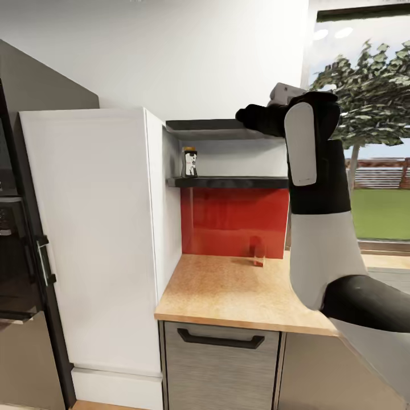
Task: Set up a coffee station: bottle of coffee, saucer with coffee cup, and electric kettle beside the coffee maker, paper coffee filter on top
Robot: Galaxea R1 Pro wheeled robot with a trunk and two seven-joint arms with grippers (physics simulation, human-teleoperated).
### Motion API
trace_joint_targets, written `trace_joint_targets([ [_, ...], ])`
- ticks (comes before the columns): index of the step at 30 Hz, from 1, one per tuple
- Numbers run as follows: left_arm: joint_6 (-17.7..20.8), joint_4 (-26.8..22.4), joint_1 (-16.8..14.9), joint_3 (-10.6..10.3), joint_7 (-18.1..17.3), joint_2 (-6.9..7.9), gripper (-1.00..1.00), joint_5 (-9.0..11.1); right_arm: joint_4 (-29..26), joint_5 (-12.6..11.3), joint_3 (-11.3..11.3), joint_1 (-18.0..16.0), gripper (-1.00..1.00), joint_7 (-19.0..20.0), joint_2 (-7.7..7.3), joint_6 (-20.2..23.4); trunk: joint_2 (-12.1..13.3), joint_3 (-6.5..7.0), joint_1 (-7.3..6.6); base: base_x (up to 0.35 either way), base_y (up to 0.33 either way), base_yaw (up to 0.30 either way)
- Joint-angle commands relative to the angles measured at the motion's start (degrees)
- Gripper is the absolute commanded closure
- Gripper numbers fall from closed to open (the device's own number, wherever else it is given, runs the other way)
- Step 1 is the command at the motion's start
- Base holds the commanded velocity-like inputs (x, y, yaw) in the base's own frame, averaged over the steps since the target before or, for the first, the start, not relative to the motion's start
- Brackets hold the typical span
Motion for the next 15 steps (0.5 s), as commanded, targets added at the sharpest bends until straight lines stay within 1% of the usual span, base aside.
trace_joint_targets([
  [1, -0.1, -0.1, 0.0, -0.3, -0.3, 0.03, -1.00, 0.6, 3.6, -2.5, 0.1, -2.1, -1.00, -1.8, 0.00, 0.1, 0.0, -0.02, 0.03, 0.000, 0.000, 0.000],
  [2, -0.1, -0.1, 0.0, -0.3, -0.3, 0.04, -1.00, 0.6, 5.5, -3.3, 0.1, -2.9, -1.00, -2.2, 0.00, -0.1, 0.0, -0.02, 0.03, 0.000, 0.000, 0.000],
  [3, -0.1, -0.1, 0.0, -0.3, -0.3, 0.04, -1.00, 0.7, 9.4, -4.5, 0.3, -4.3, -1.00, -2.8, 0.00, -2.6, 0.0, -0.02, 0.03, 0.000, 0.000, 0.000],
  [4, -0.1, -0.1, 0.0, -0.3, -0.3, 0.03, -1.00, 0.7, 11.4, -4.9, 0.4, -4.8, -1.00, -2.9, 0.00, -4.0, 0.0, -0.02, 0.03, 0.000, 0.000, 0.000],
  [6, -0.1, 0.0, 0.0, -0.2, -0.3, -0.01, -1.00, 0.8, 18.0, -5.8, 0.8, -6.2, -1.00, -2.2, 0.00, -9.1, 0.0, -0.02, 0.03, 0.000, 0.000, 0.000],
  [7, -0.1, 0.1, 0.0, -0.3, -0.3, -0.02, -1.00, 0.8, 21.7, -6.0, 2.4, -6.7, -1.00, 0.8, 0.00, -12.2, 0.0, -0.02, 0.03, 0.000, 0.000, 0.000],
  [8, -0.1, 0.5, 0.0, -0.3, -0.3, -0.07, -1.00, 0.8, 23.0, -5.8, 4.8, -6.9, -1.00, 3.8, 0.00, -13.4, 0.0, -0.02, 0.03, 0.000, 0.000, 0.000],
  [9, -0.2, 1.0, 0.0, -0.3, -0.3, -0.09, -1.00, 0.8, 23.4, -5.7, 6.3, -7.0, -1.00, 5.5, 0.00, -13.9, 0.0, -0.02, 0.03, 0.000, 0.000, 0.000],
  [10, -0.2, 1.5, 0.0, -0.3, -0.3, -0.07, -1.00, 0.8, 23.5, -5.6, 7.7, -7.0, -1.00, 6.8, 0.00, -14.4, 0.0, -0.02, 0.03, 0.000, 0.000, 0.000],
  [12, -0.2, 2.1, 0.0, -0.3, -0.3, -0.01, -1.00, 0.9, 23.9, -5.7, 9.6, -7.0, -1.00, 8.2, 0.00, -16.3, 0.0, -0.02, 0.03, 0.000, 0.000, 0.000],
  [13, -0.2, 2.3, 0.0, -0.3, -0.3, 0.05, -1.00, 0.9, 24.7, -5.9, 10.8, -7.0, -1.00, 8.7, 0.00, -18.4, 0.0, -0.02, 0.03, 0.000, 0.000, 0.000],
  [14, -0.1, 2.4, 0.0, -0.3, -0.3, 0.10, -1.00, 0.9, 26.1, -5.9, 11.9, -7.0, -1.00, 8.9, 0.00, -19.8, 0.0, -0.02, 0.03, 0.000, 0.000, 0.000],
  [15, -0.1, 2.4, 0.0, -0.3, -0.3, 0.18, -1.00, 1.0, 29.0, -5.8, 13.8, -7.0, -1.00, 9.4, 0.00, -22.0, 0.0, -0.02, 0.03, 0.000, 0.000, 0.049],
])
